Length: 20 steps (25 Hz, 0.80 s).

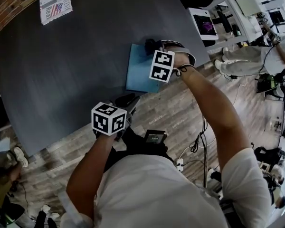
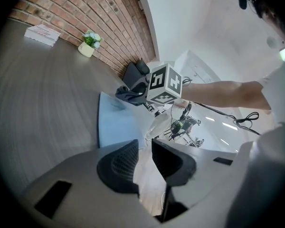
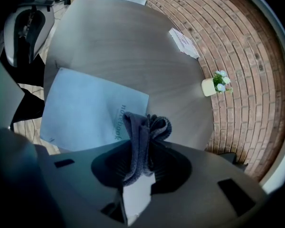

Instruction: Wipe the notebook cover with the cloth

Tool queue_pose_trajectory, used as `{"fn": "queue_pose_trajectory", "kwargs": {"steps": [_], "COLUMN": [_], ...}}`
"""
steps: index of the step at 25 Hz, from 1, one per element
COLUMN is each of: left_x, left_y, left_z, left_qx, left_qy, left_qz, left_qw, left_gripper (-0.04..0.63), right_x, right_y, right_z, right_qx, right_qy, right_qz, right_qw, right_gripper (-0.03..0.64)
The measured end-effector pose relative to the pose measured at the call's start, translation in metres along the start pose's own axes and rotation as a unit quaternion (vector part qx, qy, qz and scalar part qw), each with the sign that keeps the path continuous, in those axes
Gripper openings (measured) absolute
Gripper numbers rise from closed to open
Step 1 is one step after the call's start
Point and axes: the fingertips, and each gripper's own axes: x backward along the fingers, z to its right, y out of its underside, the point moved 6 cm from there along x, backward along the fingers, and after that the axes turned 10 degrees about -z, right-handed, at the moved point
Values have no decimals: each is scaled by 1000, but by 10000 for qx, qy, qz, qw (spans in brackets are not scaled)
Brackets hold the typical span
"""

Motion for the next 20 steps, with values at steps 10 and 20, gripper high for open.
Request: {"fn": "queue_pose_trajectory", "kwargs": {"steps": [10,20], "left_x": [-2,-4], "left_y": [3,8], "left_z": [1,3], "left_qx": [11,-44], "left_qy": [23,117], "left_qz": [-120,-242], "left_qw": [9999,9996], "left_gripper": [94,94], "right_x": [-17,-13], "right_y": [2,-2], "right_z": [-28,-38], "right_qx": [167,24], "right_qy": [-128,-226], "right_qz": [-100,-31], "right_qw": [9997,9997], "right_gripper": [104,104]}}
